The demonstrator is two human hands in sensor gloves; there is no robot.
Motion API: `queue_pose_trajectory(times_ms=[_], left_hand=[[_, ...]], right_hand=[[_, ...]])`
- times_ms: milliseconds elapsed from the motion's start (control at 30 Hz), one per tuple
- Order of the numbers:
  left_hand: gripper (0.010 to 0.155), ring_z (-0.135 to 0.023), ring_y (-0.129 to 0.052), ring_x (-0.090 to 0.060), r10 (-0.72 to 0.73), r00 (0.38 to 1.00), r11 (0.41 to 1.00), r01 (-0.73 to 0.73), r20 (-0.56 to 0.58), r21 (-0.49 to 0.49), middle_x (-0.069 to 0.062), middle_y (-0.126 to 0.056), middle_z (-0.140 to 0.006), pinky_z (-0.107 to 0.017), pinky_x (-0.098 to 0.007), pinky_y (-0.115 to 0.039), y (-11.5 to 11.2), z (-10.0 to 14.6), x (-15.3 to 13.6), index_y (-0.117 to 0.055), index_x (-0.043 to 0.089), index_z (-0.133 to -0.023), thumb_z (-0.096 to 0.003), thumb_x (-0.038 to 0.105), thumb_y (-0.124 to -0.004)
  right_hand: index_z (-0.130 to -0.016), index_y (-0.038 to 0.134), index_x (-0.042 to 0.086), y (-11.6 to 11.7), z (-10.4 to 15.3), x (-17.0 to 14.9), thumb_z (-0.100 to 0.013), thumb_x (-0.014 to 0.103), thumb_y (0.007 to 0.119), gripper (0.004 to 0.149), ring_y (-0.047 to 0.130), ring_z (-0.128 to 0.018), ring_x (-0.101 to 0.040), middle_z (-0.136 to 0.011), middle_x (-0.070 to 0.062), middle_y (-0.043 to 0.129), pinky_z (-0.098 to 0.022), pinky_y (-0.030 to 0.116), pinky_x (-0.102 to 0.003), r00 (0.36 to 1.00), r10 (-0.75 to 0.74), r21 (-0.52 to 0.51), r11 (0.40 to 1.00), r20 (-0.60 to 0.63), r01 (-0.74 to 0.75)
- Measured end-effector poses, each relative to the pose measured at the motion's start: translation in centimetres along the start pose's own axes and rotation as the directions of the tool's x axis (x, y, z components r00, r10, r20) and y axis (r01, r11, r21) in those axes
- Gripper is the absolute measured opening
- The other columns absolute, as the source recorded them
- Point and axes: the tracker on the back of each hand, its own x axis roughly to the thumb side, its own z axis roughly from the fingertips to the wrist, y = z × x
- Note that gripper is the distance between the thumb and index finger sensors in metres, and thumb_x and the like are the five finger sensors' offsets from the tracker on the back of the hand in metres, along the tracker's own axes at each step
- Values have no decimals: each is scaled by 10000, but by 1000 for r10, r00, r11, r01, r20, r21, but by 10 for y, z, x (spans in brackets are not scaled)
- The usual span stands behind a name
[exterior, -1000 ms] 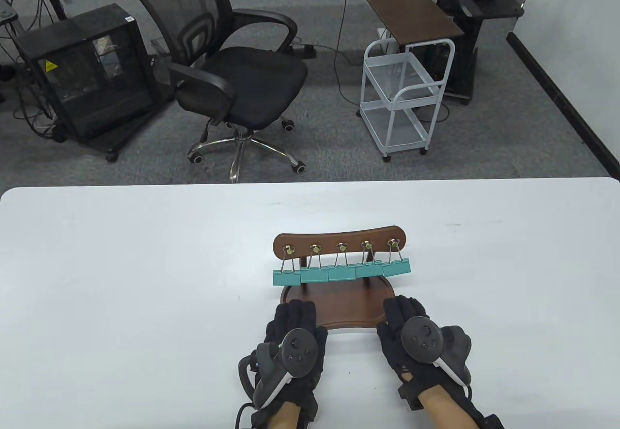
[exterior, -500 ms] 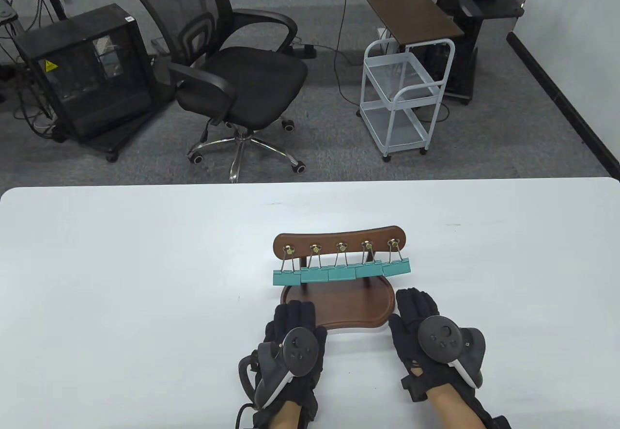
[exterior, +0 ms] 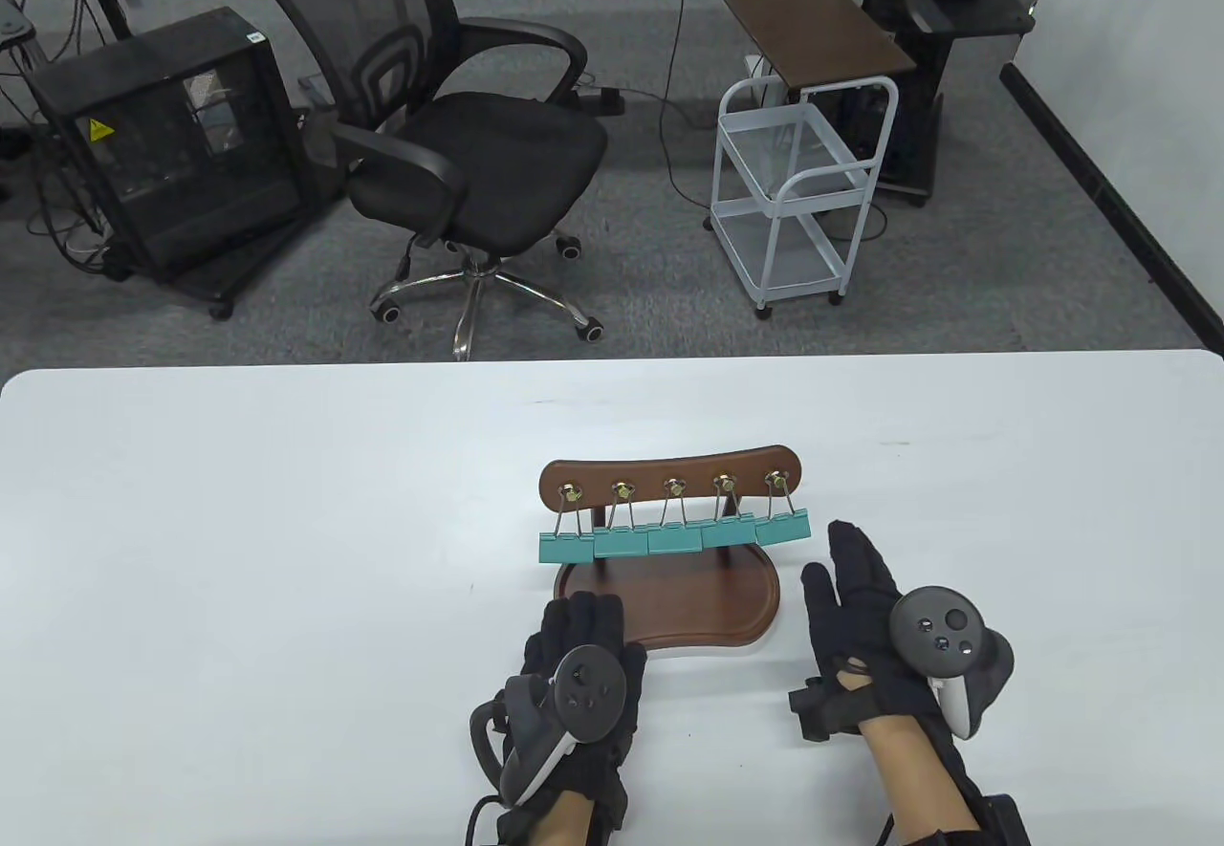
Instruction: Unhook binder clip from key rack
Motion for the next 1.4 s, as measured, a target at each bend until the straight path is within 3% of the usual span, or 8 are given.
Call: queue_pose_trajectory(times_ms=[200,500,933,1200,1400], left_hand=[[619,-1110,-522,-300,12,1000,1000,-12,2,6,-27,-593,-1177,-756,-521,-527,0,0,-1,-596,285,-1103,-534,530,-604],[617,-1108,-525,-300,13,1000,1000,-13,6,5,-27,-597,-1176,-754,-521,-528,0,0,-2,-600,284,-1101,-535,530,-608],[617,-1107,-530,-302,5,1000,1000,-5,9,3,-28,-601,-1175,-753,-521,-531,-1,1,-2,-606,281,-1100,-535,527,-611],[615,-1107,-534,-301,3,1000,1000,-3,9,1,-29,-607,-1173,-752,-520,-534,-1,2,-2,-613,282,-1098,-534,527,-611],[613,-1104,-539,-300,1,1000,1000,-1,8,0,-29,-610,-1172,-752,-520,-535,-1,2,-2,-617,282,-1097,-534,526,-612]], right_hand=[[-954,544,182,4,-19,-20,-413,537,676,660,580,-877,-475,-1005,-197,577,-637,607,-528,946,-282,10,958,-162,287],[-961,544,178,20,-28,-29,-421,551,684,671,594,-870,-485,-1004,-208,587,-630,622,-529,866,-449,31,884,-221,466],[-973,523,187,28,-35,-23,-419,473,769,670,709,-817,-493,-966,-225,661,-572,724,-541,873,-427,119,879,-235,462],[-930,628,174,27,-36,-23,-409,366,798,582,849,-704,-449,-845,-212,819,-508,787,-518,891,-381,152,893,-246,424],[-917,649,187,26,-37,-22,-400,359,811,568,862,-692,-438,-831,-203,834,-502,793,-513,888,-389,156,888,-246,432]])
